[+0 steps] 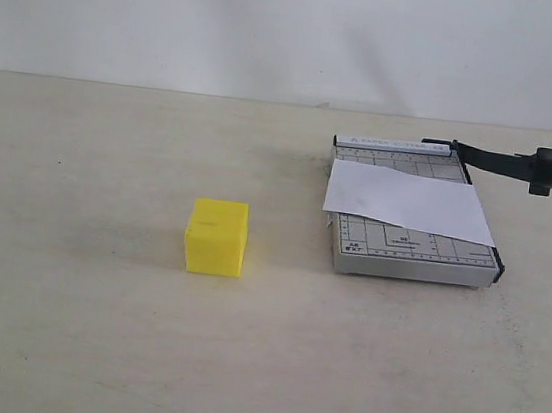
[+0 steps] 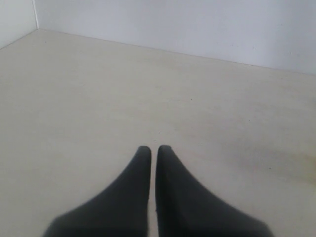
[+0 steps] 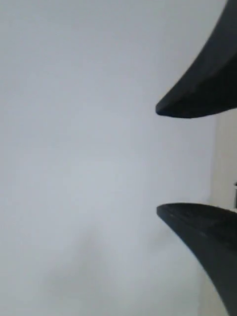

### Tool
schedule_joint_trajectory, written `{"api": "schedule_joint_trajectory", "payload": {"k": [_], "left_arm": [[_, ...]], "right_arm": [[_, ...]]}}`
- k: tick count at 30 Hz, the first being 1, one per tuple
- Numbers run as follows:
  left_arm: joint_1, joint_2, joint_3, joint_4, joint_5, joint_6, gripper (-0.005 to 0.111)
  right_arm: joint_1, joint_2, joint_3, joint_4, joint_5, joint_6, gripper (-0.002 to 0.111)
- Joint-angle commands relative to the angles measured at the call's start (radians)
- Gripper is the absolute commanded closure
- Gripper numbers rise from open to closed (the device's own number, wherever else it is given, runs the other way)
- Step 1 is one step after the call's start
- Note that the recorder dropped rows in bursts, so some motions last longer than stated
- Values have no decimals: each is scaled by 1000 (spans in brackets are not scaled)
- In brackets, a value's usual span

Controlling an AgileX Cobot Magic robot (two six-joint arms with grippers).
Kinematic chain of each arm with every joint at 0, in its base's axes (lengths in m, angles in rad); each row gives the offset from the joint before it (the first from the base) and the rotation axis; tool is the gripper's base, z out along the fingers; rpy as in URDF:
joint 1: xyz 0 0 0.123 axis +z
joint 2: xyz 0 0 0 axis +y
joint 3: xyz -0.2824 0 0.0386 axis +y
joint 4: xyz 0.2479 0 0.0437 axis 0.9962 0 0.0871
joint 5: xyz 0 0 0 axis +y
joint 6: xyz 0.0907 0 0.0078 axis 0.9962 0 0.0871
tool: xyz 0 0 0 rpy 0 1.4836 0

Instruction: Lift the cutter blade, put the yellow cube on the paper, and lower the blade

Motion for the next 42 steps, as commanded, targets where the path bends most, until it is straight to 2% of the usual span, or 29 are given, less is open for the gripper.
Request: {"api": "schedule_joint_trajectory", "payload": {"k": [1,3,6,11,19,21,24,26,27,32,35,38,40,42], "left_arm": [[4,-2,4,-8,-9,2,102],[4,-2,4,-8,-9,2,102],[4,-2,4,-8,-9,2,102],[4,-2,4,11,-13,64,102],[4,-2,4,-1,-87,67,102],[4,-2,4,-115,-143,26,102],[4,-2,4,-428,-257,-132,102],[4,-2,4,-616,-258,-161,102],[4,-2,4,-654,-256,-159,102],[4,-2,4,-652,-306,-140,102],[4,-2,4,-632,-446,-72,102],[4,-2,4,-628,-537,-74,102],[4,-2,4,-606,-548,-74,102],[4,-2,4,-499,-541,-74,102]], "right_arm": [[1,-208,-5,-1,121,-16,60],[1,-266,-5,5,227,-14,75],[1,-316,-5,7,455,-11,109],[1,-317,-5,10,713,-6,108],[1,-317,-5,10,743,-1,108],[1,-317,-5,2,743,-1,108],[1,-317,-5,-60,739,-1,108],[1,-317,-5,-108,734,-1,108],[1,-317,-5,-130,722,9,108],[-3,-317,-5,-219,591,99,108],[-35,-317,-5,-232,472,121,108],[-103,-317,-5,-232,407,109,108],[-184,-317,-5,-232,409,70,108],[-268,-297,13,-232,401,41,108]]}}
